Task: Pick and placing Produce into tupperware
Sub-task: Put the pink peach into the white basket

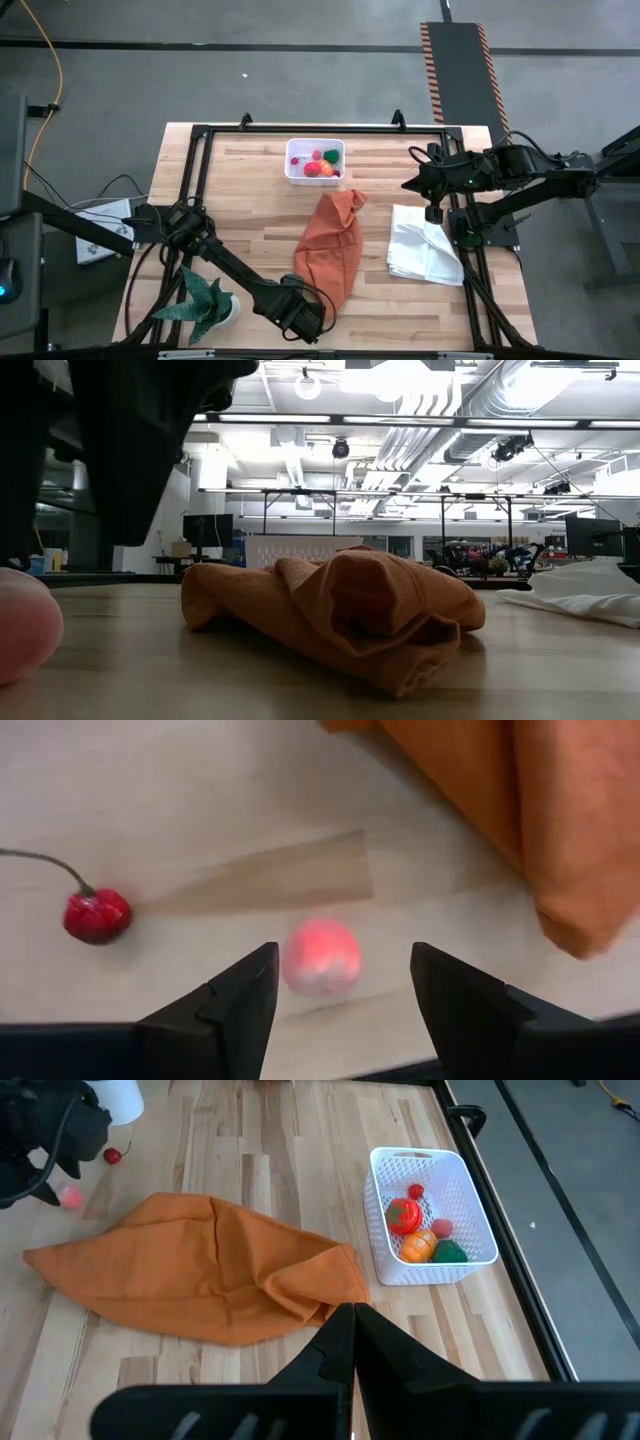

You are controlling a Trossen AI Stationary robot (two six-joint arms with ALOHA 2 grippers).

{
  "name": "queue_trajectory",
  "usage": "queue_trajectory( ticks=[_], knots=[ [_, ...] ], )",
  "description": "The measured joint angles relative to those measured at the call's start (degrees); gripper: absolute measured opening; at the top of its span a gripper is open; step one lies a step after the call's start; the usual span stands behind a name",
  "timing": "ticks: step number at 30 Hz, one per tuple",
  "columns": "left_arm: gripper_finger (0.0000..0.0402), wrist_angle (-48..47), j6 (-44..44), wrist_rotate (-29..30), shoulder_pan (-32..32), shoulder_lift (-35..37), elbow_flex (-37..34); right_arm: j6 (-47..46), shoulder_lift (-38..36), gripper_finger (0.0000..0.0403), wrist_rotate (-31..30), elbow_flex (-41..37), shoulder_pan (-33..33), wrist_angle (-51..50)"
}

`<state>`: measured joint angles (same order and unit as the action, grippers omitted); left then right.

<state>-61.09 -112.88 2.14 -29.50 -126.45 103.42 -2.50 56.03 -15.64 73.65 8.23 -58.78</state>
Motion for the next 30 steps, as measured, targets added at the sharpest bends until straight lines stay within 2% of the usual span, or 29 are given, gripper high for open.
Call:
queue_trajectory(
  ticks=[10,30],
  knots=[
    [0.0216,1.43,1.52,-3.37,-0.26,-1.51,-0.07,0.65,-0.02,0.0,0.0,0.0,0.0,0.0],
    [0.0216,3.91,2.29,-4.09,-0.13,-3.64,-0.02,0.61,-0.02,0.0,0.0,0.02,0.01,-0.01]
  ],
)
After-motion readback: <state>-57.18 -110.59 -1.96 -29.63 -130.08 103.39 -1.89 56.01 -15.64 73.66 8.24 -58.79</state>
